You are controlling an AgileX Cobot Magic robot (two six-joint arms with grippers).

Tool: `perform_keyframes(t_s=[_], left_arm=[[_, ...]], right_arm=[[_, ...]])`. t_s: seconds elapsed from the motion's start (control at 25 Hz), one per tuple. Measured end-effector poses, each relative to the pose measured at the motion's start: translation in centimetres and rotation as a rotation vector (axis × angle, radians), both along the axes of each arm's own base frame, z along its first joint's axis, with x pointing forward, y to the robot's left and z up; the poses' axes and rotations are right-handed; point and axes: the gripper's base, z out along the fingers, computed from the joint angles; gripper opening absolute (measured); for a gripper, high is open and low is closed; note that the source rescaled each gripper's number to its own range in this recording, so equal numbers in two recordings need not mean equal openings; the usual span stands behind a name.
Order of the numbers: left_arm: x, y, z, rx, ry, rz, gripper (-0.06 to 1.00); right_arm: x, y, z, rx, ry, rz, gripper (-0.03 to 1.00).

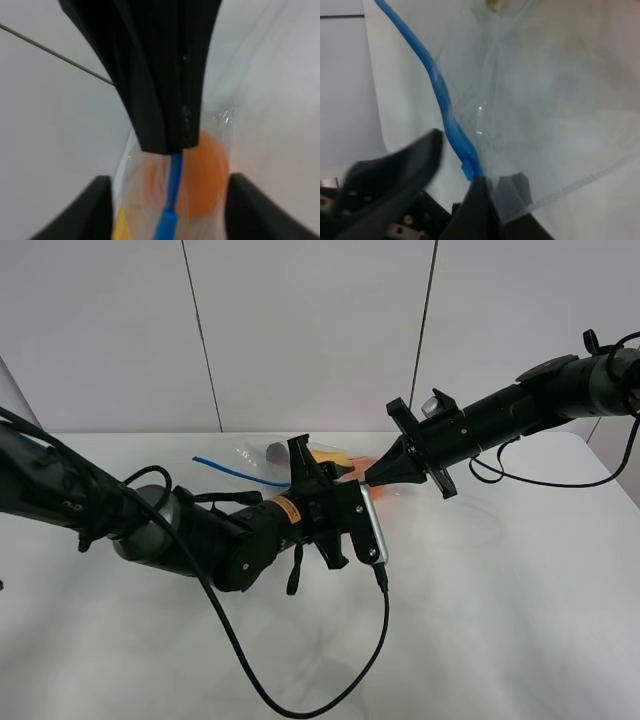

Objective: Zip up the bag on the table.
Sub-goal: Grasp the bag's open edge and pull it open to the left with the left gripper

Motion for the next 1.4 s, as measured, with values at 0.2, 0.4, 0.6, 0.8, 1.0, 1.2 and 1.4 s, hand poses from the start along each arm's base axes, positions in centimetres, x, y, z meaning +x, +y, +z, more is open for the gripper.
perform_keyframes(t_s=[0.2,0.4,0.6,0.8,1.0,1.2,1.4], left_arm=[[0.1,0.0,-1.1,0.000,-0.016,0.003,0.27],[0.1,0.0,-1.1,-0.005,-0.025,0.004,0.18],[0.2,0.0,-0.9,-0.044,-0.028,0.014,0.06],[0.2,0.0,-0.8,-0.072,-0.019,0.022,0.00],[0.2,0.1,-0.8,-0.077,-0.014,0.034,0.00],[0.7,0.7,-0.8,-0.046,-0.042,0.059,0.00],[1.5,3.1,-1.4,-0.012,-0.064,0.112,0.00]], right_arm=[[0.0,0.0,0.0,-0.001,0.000,0.001,0.00],[0.0,0.0,0.0,-0.006,0.000,0.004,0.00],[0.0,0.0,0.0,-0.006,0.000,0.004,0.00],[0.0,0.0,0.0,-0.006,0.000,0.004,0.00],[0.0,0.0,0.0,-0.006,0.000,0.004,0.00],[0.0,0.0,0.0,-0.003,-0.002,-0.001,0.00],[0.1,0.0,0.0,0.001,-0.003,-0.016,0.00]])
